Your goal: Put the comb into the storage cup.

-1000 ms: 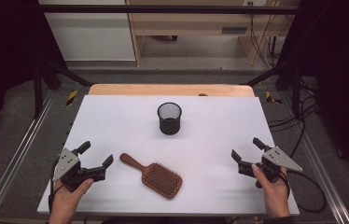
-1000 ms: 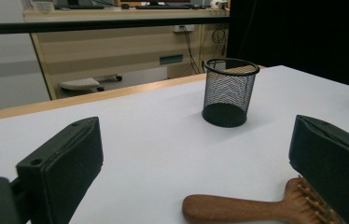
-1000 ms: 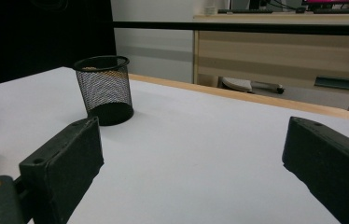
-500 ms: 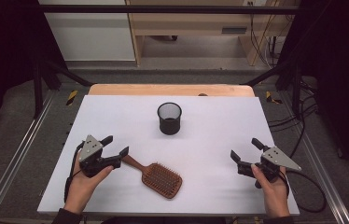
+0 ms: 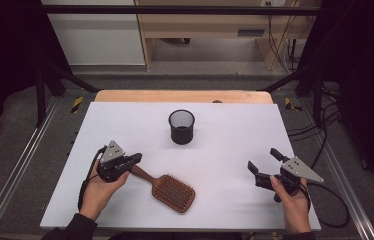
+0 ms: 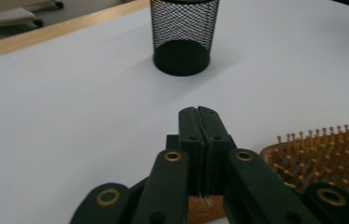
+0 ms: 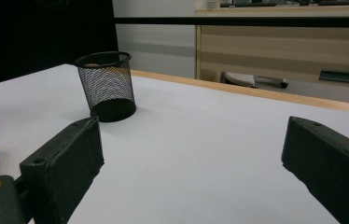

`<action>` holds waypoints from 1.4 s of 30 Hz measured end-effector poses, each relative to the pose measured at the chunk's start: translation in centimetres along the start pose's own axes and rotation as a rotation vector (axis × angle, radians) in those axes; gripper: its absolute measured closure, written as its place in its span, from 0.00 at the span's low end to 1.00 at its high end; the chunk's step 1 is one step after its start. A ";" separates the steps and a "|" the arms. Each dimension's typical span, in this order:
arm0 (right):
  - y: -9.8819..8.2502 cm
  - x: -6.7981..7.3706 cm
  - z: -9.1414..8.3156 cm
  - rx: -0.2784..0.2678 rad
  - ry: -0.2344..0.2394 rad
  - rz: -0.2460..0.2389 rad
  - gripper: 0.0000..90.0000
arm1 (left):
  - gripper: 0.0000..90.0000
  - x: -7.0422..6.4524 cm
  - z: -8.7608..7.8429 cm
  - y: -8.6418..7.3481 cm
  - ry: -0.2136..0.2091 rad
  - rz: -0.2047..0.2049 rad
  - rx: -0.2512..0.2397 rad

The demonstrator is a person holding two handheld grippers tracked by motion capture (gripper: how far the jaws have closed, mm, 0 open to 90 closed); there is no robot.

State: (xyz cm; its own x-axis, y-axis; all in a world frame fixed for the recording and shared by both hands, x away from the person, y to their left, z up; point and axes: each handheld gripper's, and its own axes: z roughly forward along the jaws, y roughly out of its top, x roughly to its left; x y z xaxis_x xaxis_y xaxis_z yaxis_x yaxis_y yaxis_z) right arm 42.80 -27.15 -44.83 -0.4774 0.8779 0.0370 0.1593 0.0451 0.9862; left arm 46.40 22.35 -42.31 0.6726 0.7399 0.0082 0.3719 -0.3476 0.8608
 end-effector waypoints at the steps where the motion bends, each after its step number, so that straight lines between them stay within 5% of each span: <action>1: 0.0 0.0 0.0 0.000 0.000 0.000 0.06 | 0.99 0.0 0.1 0.0 -0.019 -0.007 0.003; 13: -0.1 -0.1 0.1 0.011 0.003 0.005 0.06 | 1.00 0.0 2.4 -0.7 -0.059 0.013 0.100; 16: -0.2 -0.1 0.2 0.016 0.002 0.014 0.06 | 1.00 0.1 3.5 -1.3 -0.071 0.025 0.166; 24: -0.2 0.1 0.2 0.023 0.010 0.006 0.06 | 1.00 0.1 4.2 -1.9 -0.071 0.037 0.239; 32: -0.2 0.0 0.2 0.026 0.013 0.009 0.06 | 1.00 0.3 4.2 -2.5 -0.069 0.041 0.281; 42: -0.2 0.1 0.2 0.027 0.016 0.009 0.05 | 1.00 -0.5 2.2 -4.1 -0.079 0.026 0.301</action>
State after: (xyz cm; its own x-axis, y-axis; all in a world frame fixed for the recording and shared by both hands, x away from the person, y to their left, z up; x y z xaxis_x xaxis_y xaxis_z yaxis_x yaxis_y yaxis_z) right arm 42.92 -27.00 -45.03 -0.4892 0.8708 0.0487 0.1865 0.0499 0.9812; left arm 45.98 22.10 -46.97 0.7275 0.6858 -0.0212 0.5189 -0.5297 0.6709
